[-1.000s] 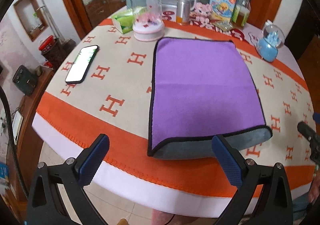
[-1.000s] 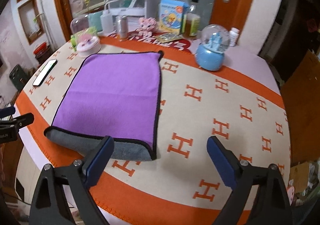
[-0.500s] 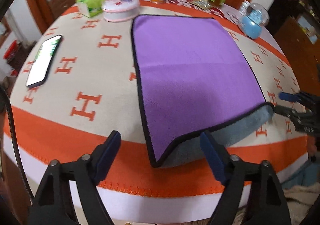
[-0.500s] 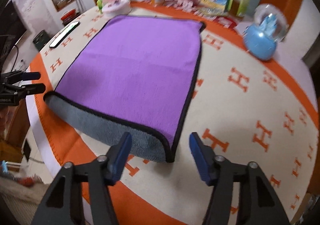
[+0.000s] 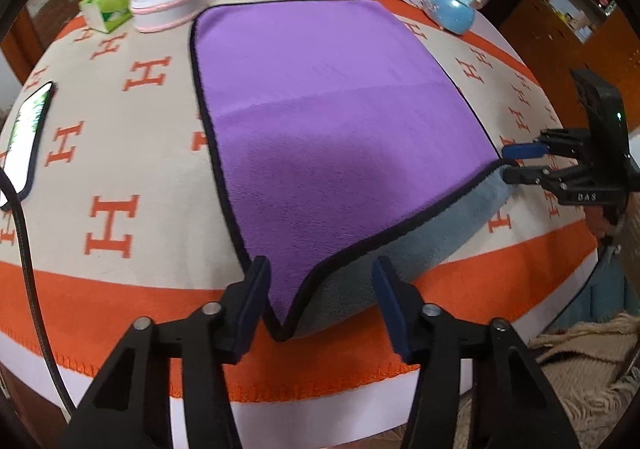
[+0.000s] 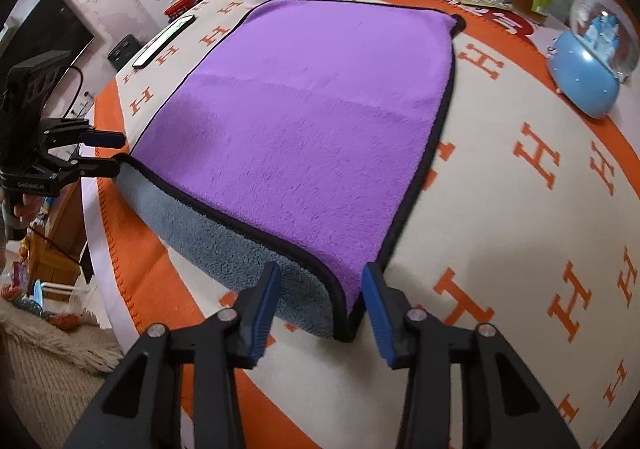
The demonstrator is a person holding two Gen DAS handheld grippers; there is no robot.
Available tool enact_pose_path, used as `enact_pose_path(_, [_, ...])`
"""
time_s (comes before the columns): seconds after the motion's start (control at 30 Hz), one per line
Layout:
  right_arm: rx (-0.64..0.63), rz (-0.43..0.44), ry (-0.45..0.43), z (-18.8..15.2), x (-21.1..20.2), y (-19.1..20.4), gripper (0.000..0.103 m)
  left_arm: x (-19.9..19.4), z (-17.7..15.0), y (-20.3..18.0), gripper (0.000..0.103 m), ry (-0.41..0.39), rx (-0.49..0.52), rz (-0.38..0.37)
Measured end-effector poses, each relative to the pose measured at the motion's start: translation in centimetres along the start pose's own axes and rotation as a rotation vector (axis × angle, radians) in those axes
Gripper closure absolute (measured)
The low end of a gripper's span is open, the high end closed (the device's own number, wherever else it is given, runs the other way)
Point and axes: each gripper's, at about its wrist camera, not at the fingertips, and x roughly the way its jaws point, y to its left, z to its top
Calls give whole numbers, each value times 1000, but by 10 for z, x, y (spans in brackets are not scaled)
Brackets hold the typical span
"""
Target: Fold towel
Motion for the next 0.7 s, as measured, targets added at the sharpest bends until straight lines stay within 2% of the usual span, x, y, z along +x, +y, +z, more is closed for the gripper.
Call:
enact_pose_path(0.33, [-40, 25, 38, -2, 4, 1, 89, 8, 3, -4, 67, 57, 39, -49])
enact_pose_path(0.37, [-46, 21, 38, -3, 3, 2, 90, 8, 3, -5, 67, 57, 46, -46])
enact_pose_path(0.53, [-48, 3, 28, -4, 1, 6, 97, 13, 4, -9, 91, 70, 60, 1])
enact_pose_path(0.7, [-53, -30, 11, -7, -3, 11, 98, 15, 1, -11, 96, 89, 67, 48])
